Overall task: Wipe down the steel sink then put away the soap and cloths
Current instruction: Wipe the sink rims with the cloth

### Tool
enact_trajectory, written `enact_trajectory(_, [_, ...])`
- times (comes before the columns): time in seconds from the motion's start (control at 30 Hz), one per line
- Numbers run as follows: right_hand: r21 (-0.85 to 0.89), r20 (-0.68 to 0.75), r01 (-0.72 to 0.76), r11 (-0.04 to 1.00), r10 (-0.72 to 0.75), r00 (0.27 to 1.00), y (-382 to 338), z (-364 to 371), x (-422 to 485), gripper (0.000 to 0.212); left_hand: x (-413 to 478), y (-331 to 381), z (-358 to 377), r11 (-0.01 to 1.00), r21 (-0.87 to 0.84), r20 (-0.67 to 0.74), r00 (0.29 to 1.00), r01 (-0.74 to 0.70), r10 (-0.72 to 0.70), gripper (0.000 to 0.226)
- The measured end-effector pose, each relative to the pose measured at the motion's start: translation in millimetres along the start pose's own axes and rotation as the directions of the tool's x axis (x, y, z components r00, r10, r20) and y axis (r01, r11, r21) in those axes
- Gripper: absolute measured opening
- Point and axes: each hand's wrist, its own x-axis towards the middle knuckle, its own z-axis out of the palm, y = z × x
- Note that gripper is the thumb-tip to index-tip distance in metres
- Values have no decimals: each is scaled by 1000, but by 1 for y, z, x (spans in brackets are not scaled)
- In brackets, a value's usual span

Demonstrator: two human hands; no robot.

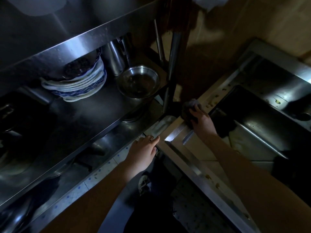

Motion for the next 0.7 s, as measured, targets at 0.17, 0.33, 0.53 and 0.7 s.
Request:
enact_trajectory(0.17, [-107,-40,3,994,-7,999,-12,14,-27,48,9,-4,1,1000,-6,-40,999,-13,13,46])
enact_trajectory(0.33, [-101,40,179,979,-176,984,-18,26,-52,45,19,0,8,1000,0,-7,1000,-10,10,49])
enact_trajectory(0.53, [-87,43,166,982,-163,986,-4,15,-38,49,34,-4,9,998,14,-34,998,-54,54,43])
enact_trajectory(0.7, [-87,31,3,996,-1,1000,11,0,-3,47,52,-5,3,991,-22,-46,990,-135,134,48])
